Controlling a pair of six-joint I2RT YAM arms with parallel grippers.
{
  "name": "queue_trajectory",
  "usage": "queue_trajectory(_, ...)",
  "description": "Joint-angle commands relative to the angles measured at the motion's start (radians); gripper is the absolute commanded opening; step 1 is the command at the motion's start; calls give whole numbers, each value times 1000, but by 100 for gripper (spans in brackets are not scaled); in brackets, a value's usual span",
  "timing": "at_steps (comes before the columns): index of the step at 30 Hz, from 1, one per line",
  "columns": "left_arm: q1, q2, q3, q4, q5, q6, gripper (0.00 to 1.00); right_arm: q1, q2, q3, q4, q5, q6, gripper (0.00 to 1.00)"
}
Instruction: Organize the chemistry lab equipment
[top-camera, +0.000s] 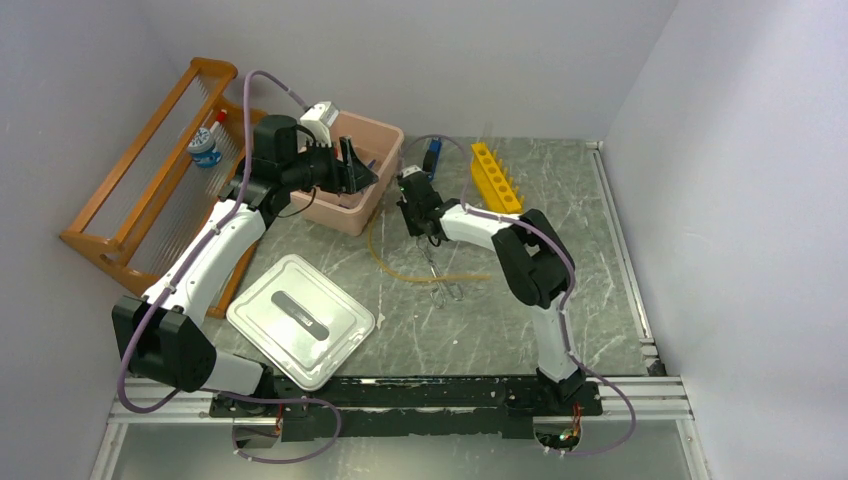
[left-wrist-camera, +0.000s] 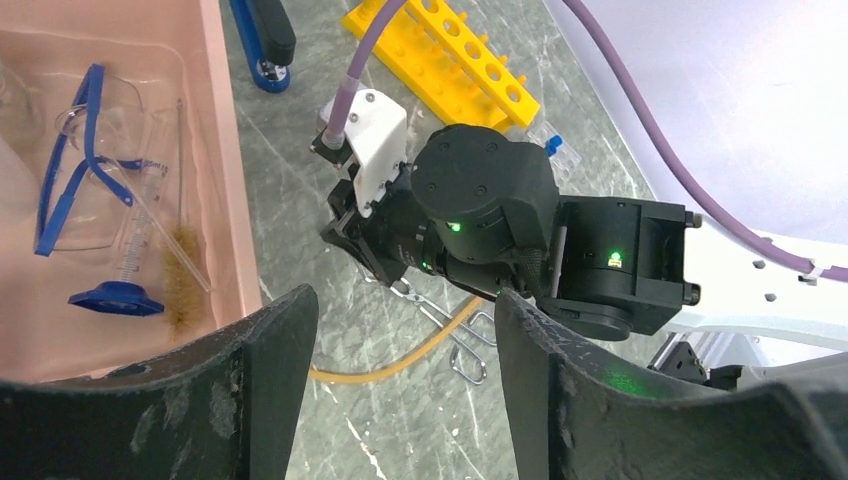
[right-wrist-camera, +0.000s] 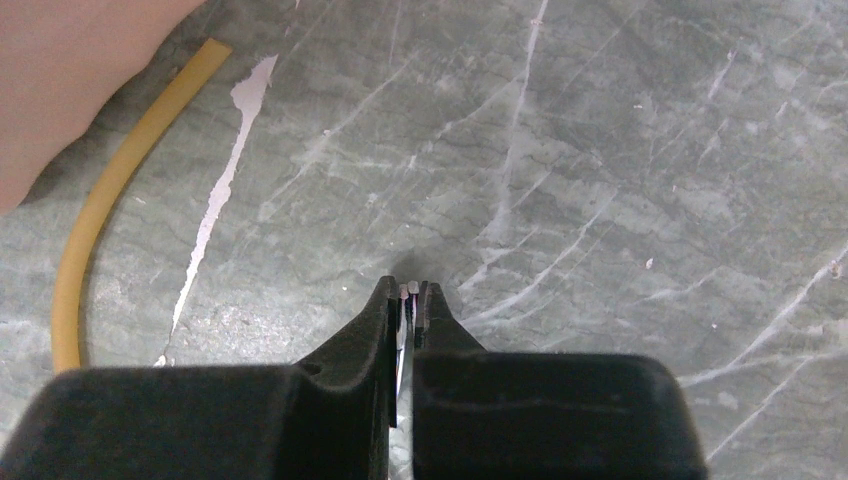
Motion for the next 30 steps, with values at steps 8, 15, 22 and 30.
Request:
queue_trajectory(8, -12, 11, -58, 123, 107, -71, 70, -23, -302, -78, 101, 126, 11, 0)
queue_trajectory(15, -83, 35, -108, 201, 109, -127, 70, -25, -447, -127, 138, 167, 59, 0)
queue_trajectory(22, -248, 81, -176, 354, -70, -150, 70, -27, -546, -165, 178, 211, 132, 0)
queue_trajectory(30, -273, 184, -166, 488, 23, -243, 67, -29, -621, -123, 147, 255, 184, 0)
